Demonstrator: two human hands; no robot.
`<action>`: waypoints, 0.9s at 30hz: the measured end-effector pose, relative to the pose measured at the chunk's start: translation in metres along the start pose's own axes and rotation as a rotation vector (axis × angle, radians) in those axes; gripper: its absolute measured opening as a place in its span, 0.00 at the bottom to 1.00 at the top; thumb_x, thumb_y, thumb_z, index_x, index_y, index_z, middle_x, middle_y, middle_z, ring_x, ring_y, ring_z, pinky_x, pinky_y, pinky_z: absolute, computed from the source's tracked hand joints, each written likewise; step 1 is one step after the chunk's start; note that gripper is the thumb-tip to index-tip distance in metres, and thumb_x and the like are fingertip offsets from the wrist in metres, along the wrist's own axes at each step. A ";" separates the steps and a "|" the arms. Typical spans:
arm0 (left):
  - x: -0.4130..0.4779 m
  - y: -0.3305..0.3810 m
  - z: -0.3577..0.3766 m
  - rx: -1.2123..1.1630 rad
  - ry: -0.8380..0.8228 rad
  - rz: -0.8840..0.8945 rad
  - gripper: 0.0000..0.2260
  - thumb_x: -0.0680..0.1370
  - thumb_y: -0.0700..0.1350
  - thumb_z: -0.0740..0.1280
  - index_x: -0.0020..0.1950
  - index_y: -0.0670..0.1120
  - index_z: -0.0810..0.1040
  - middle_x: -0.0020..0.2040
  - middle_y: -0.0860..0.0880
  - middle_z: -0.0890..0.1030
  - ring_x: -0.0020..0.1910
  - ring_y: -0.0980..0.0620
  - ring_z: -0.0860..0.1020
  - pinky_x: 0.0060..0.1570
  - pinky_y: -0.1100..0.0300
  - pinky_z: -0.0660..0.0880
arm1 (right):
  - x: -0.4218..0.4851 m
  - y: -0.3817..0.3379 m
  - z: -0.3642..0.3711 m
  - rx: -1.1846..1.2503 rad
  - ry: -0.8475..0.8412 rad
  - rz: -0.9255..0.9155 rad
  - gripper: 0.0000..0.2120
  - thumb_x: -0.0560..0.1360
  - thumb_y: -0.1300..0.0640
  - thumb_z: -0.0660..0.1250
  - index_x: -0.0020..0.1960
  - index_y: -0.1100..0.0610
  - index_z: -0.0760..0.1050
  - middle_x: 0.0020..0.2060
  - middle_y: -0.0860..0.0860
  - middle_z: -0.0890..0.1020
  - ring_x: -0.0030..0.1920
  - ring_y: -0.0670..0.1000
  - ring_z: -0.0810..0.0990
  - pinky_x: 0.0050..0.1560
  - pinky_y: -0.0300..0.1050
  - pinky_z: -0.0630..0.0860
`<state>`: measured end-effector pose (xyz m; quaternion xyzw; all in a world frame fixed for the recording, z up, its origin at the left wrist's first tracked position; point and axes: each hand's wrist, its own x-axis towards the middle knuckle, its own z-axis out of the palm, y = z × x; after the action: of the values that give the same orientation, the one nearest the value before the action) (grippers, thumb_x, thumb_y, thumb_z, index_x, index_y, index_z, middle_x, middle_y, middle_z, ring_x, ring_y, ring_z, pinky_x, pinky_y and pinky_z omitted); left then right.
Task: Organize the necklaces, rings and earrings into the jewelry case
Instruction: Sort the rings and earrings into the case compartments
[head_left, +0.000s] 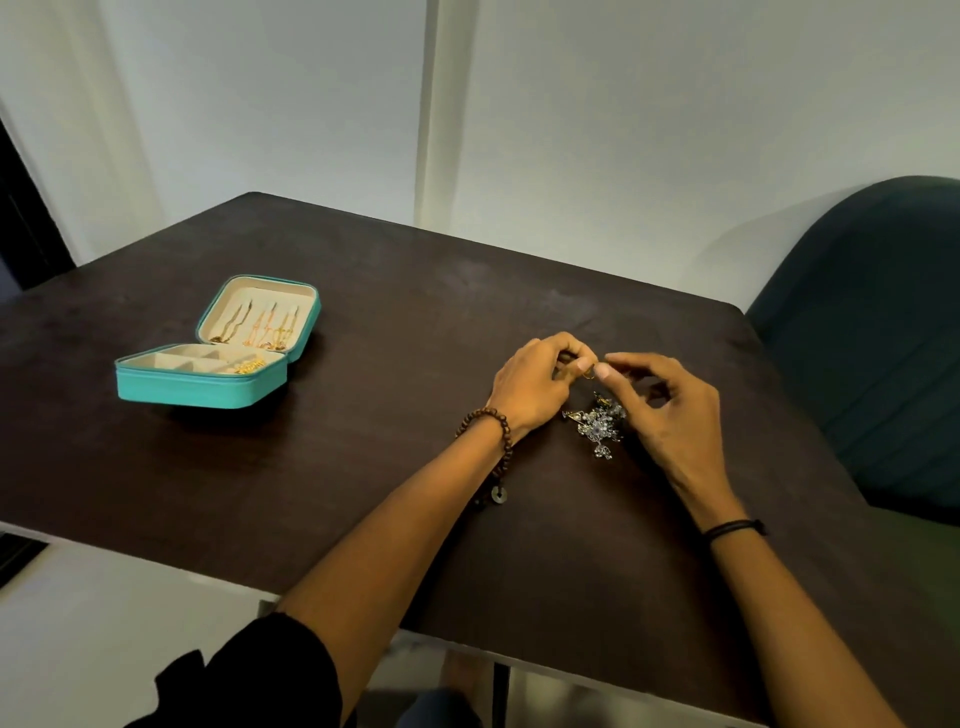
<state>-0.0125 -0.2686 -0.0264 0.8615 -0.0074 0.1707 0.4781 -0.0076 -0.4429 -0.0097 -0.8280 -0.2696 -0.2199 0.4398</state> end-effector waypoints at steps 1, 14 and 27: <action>0.001 -0.001 0.000 -0.024 0.010 -0.002 0.04 0.81 0.49 0.66 0.50 0.58 0.79 0.49 0.57 0.82 0.50 0.58 0.79 0.53 0.48 0.78 | 0.000 -0.001 0.002 -0.020 -0.009 -0.026 0.09 0.75 0.50 0.75 0.54 0.49 0.84 0.45 0.40 0.83 0.44 0.43 0.80 0.42 0.32 0.75; -0.001 -0.004 -0.001 -0.141 -0.022 0.009 0.04 0.75 0.50 0.74 0.48 0.55 0.82 0.40 0.58 0.85 0.46 0.61 0.83 0.52 0.49 0.80 | -0.001 -0.006 0.001 0.135 -0.016 -0.003 0.13 0.74 0.57 0.76 0.57 0.57 0.82 0.48 0.47 0.86 0.50 0.44 0.85 0.51 0.36 0.80; -0.007 0.003 -0.011 -0.315 0.078 -0.020 0.06 0.71 0.48 0.78 0.47 0.50 0.88 0.43 0.54 0.87 0.47 0.59 0.84 0.53 0.52 0.82 | 0.000 -0.019 0.004 0.040 -0.005 -0.045 0.09 0.75 0.56 0.75 0.55 0.54 0.85 0.49 0.46 0.86 0.50 0.44 0.84 0.52 0.42 0.82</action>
<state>-0.0229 -0.2624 -0.0209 0.7688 -0.0069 0.1958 0.6087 -0.0192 -0.4302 -0.0002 -0.8133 -0.2934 -0.2224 0.4505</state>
